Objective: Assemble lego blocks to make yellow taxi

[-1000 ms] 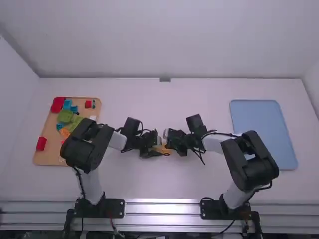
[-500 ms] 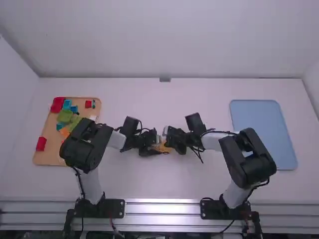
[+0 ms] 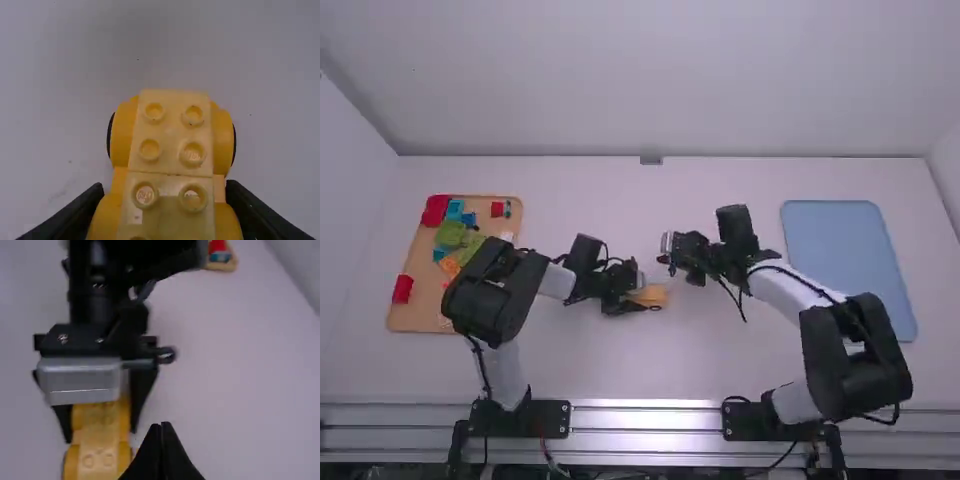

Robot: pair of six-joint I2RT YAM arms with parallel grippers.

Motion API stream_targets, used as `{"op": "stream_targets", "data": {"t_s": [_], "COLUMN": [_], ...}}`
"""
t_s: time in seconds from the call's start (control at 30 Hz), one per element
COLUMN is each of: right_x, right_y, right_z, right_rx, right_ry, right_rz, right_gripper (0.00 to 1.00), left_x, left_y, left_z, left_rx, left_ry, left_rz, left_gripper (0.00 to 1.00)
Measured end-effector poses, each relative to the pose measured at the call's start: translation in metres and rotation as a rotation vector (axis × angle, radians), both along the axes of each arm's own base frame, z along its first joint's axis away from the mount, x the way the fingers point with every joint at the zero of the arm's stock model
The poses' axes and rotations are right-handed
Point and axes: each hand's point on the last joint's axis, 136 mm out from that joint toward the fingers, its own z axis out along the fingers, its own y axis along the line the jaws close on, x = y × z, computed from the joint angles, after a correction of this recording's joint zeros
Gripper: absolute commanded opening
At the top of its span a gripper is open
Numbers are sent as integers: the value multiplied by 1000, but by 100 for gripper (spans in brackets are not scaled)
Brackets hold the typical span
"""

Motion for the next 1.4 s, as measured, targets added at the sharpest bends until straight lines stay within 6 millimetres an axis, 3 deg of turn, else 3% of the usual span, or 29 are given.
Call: {"op": "stream_targets", "data": {"t_s": [0.1, 0.13, 0.17, 0.2, 0.27, 0.3, 0.33, 0.57, 0.77, 1.03, 1.17, 1.4], "right_x": [5, 5, 6, 7, 8, 9, 9, 7, 1, 6, 11, 11], "right_y": [-7, -10, -12, -13, -15, -15, -14, -9, -1, 2, 8, 24], "right_z": [3, 3, 4, 4, 8, 11, 14, 31, 44, 54, 63, 75], "right_rx": [11, 15, 26, 31, 46, 54, 59, 65, 51, 61, 87, 131], "right_ry": [13, 22, 37, 47, 56, 63, 71, 114, 108, 52, 7, -29], "right_rz": [-29, -35, -45, -51, -53, -51, -46, -15, 45, 70, 81, 105], "right_gripper": [29, 43, 54, 58, 66, 86, 99, 99, 99, 99, 99, 99], "left_x": [3, 5, 7, 7, 8, 8, 8, 7, 5, 41, 46, 47], "left_y": [0, 1, 1, 2, 2, 2, 2, 3, 20, 70, 93, 153], "left_z": [0, 0, 0, -1, -1, -1, -1, 3, 21, 92, 117, 168], "left_rx": [8, 13, 20, 23, 26, 27, 24, 14, 52, 136, 176, 247], "left_ry": [-6, -9, -14, -17, -13, -14, -13, 79, 165, 75, 58, -2], "left_rz": [6, 9, 16, 17, 23, 24, 22, 46, 79, 330, 486, 896], "left_gripper": [65, 72, 90, 99, 99, 99, 99, 99, 99, 99, 99, 99]}}
